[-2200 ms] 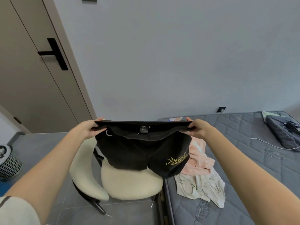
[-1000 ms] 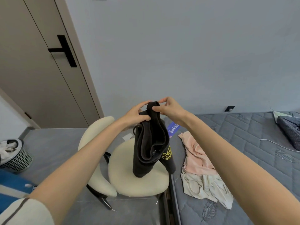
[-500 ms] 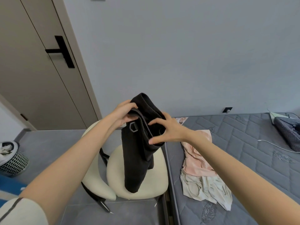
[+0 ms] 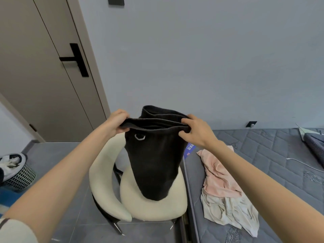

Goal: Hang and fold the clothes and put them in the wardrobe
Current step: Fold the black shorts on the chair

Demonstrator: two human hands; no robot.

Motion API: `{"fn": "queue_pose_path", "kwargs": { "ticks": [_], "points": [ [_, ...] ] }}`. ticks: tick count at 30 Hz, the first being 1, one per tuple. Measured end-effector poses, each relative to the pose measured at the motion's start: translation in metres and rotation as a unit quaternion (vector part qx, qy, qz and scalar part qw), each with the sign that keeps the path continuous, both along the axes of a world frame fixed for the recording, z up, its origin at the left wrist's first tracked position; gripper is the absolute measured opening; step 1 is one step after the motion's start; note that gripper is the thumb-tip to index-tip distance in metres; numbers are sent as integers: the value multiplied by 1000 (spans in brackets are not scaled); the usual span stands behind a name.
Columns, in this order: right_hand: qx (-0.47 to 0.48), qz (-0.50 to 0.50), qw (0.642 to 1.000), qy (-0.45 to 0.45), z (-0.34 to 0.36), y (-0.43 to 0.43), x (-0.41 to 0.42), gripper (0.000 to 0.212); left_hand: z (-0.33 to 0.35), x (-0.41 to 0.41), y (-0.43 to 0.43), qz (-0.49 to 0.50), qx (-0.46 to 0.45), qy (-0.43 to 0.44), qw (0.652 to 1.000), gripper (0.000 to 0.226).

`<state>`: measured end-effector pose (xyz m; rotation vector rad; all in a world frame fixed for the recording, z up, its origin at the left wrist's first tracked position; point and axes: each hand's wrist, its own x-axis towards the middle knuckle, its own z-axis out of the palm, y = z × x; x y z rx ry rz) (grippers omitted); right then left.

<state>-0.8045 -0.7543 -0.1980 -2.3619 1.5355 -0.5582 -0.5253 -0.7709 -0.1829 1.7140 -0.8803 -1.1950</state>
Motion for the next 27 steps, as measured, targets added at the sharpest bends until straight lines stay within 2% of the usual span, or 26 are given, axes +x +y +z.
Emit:
{"fn": "queue_pose_path", "kwargs": {
  "ticks": [2, 4, 7, 10, 13, 16, 18, 20, 22, 25, 27],
  "points": [
    [51, 22, 997, -51, 2, -3, 5, 23, -4, 4, 4, -58, 26, -42, 997, 19],
    [95, 31, 992, -83, 2, -4, 8, 21, -12, 5, 6, -114, 57, -38, 991, 31],
    [112, 45, 989, -81, 1, -7, 10, 32, -26, 3, 9, -190, 103, -3, 976, 54],
    [106, 60, 991, -62, -2, -7, 11, 37, -44, -3, 9, -257, 145, -19, 955, 69],
    [88, 70, 990, -83, -6, -7, 9, 40, -63, -13, 6, -298, 149, -27, 942, 84],
    [112, 74, 985, -104, -8, -7, 6, 40, -72, -26, 6, -336, 142, -54, 930, 71],
    [124, 80, 982, -117, -11, -5, 3, 40, -76, -34, 6, -338, 131, -72, 929, 43],
    [127, 75, 984, -104, -14, -5, 0, 39, -80, -41, 5, -327, 110, -78, 935, 25],
    [117, 54, 991, -29, -18, -7, -7, 37, -83, -46, 4, -315, 96, -86, 940, 16],
    [87, -6, 985, 146, -28, -8, -20, 26, -84, -52, 0, -278, 89, -77, 953, 8],
    [117, -21, 977, 179, -41, -3, -26, 37, -80, -56, -4, -248, 83, -41, 964, 8]
  ]
}}
